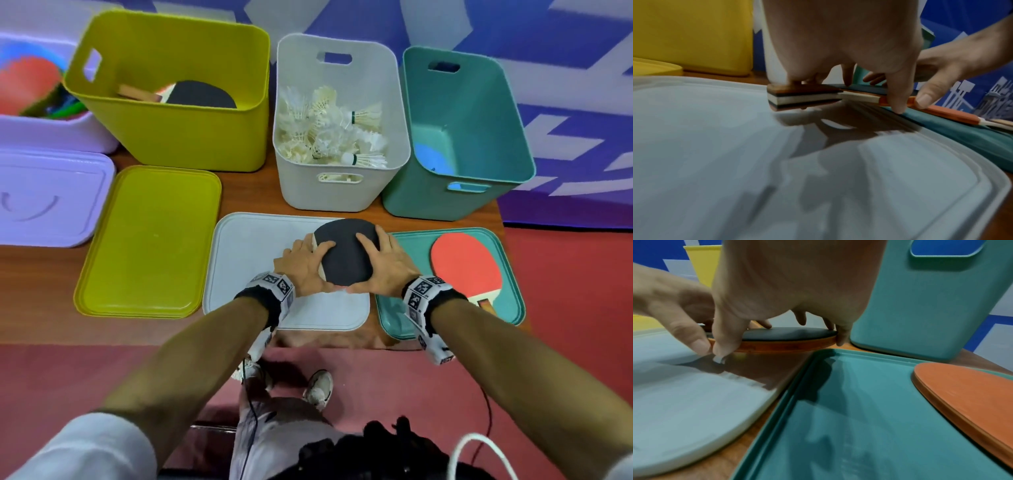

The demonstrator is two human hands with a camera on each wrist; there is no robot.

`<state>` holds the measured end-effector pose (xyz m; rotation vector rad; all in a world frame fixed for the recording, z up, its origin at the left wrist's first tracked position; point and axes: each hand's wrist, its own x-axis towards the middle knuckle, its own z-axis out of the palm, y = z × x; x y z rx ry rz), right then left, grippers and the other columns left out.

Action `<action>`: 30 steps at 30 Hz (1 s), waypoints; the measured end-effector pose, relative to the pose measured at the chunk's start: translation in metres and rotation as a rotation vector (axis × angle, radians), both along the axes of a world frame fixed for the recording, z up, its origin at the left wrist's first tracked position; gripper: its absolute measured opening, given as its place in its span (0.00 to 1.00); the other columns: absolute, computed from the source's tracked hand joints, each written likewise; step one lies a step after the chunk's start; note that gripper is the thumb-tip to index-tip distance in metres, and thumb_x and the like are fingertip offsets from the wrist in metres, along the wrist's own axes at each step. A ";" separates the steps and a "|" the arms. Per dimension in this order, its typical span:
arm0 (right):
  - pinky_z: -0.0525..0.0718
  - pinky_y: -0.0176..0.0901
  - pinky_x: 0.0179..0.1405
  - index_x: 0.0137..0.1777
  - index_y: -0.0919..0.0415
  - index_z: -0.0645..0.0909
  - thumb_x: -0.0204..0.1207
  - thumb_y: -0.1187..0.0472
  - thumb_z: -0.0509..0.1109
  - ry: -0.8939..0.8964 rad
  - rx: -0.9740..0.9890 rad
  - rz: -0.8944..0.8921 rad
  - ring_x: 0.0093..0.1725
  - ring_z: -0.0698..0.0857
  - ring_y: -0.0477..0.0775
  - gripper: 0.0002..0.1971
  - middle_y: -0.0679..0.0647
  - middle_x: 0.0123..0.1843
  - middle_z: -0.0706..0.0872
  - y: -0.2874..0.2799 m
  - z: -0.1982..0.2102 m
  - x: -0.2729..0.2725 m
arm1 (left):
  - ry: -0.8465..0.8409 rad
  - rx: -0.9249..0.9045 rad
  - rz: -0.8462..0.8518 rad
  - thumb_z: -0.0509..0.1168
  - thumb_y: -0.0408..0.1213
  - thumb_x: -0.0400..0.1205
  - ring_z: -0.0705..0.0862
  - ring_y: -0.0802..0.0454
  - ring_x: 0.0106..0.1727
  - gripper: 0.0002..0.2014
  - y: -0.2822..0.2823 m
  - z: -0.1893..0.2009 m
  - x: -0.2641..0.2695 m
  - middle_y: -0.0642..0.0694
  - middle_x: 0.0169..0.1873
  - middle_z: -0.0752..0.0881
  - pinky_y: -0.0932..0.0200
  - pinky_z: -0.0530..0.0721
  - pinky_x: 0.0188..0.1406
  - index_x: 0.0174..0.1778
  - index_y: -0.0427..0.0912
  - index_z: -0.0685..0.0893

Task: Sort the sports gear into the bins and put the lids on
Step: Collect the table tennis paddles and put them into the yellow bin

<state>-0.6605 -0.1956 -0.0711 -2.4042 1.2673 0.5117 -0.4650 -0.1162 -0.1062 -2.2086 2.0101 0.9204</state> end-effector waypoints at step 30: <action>0.53 0.61 0.83 0.85 0.43 0.58 0.68 0.27 0.70 -0.371 -0.230 0.366 0.85 0.46 0.61 0.48 0.55 0.88 0.46 -0.014 0.144 0.386 | -0.080 -0.383 0.402 0.80 0.59 0.65 0.64 0.43 0.77 0.47 0.054 0.169 0.376 0.42 0.80 0.65 0.49 0.68 0.75 0.81 0.58 0.69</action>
